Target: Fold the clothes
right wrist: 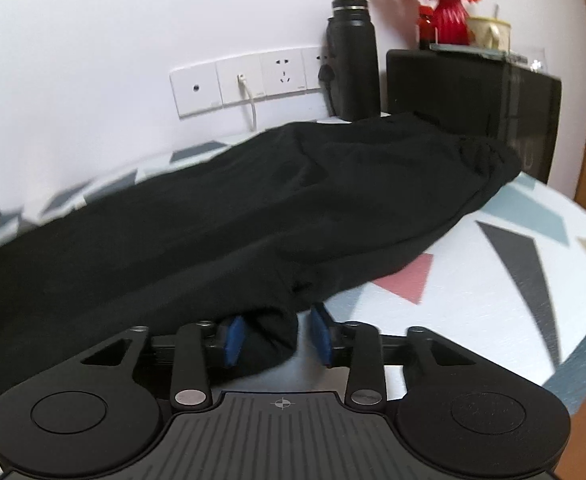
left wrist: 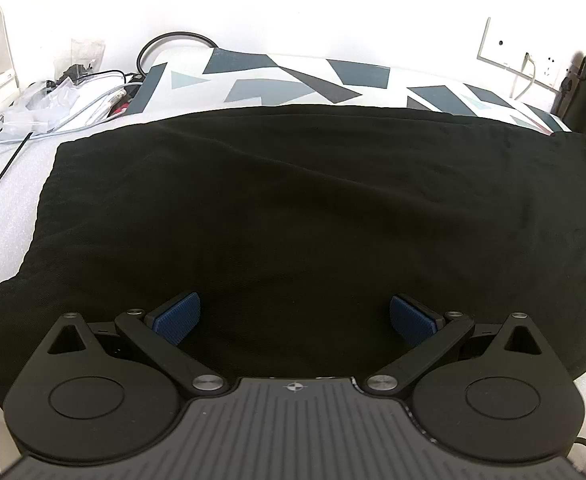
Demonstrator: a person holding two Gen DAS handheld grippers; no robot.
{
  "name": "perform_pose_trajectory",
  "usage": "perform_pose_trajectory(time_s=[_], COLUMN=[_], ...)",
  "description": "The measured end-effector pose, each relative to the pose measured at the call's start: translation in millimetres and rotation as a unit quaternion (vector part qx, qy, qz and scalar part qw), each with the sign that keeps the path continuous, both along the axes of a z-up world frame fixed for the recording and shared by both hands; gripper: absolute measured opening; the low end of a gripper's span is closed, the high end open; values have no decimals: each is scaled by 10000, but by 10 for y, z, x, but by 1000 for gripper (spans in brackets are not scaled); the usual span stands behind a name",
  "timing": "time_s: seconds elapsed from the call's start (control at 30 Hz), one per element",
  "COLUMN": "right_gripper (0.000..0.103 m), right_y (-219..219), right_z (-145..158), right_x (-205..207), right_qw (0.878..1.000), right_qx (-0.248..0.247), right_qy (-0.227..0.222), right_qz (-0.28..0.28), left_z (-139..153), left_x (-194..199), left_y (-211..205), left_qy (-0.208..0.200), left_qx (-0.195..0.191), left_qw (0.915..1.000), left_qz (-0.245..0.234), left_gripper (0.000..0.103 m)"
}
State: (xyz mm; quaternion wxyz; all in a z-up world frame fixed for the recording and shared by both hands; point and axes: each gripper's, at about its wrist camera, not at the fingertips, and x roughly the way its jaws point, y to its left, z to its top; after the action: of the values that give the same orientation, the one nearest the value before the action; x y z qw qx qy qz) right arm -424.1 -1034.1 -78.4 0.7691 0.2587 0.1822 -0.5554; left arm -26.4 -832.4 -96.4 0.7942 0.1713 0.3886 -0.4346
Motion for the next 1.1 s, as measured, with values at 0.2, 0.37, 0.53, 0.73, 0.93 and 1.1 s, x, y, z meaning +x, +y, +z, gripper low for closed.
perform_pose_trajectory(time_s=[0.2,0.37,0.53,0.73,0.93,1.1], right_gripper=[9,9,19,50,81,102], right_y=[180,265,280,363,350,168], right_z=[295,201,67,243,500,473], right_x=[-243,-330,-392,-404,-322,152], right_qw=[9994,9989,9994,9993,9976,9970], right_qx=[-297,-39,338,190,-219,-226], right_qy=[-119,263,44,213,376,733], right_qz=[149,387,54,-235,-537,38], left_z=[1,-6,-15,15,72,57], left_x=[28,60,67,87,3,-139], left_y=[1,8,22,66,385,653], left_qy=[19,35,25,91,190,139], left_qx=[10,-3,-42,45,19,39], left_qw=[10000,9998,9996,9991,9987,9990], left_qz=[-95,-211,-265,-411,-467,-432], left_gripper=[103,103,103,103,103,103])
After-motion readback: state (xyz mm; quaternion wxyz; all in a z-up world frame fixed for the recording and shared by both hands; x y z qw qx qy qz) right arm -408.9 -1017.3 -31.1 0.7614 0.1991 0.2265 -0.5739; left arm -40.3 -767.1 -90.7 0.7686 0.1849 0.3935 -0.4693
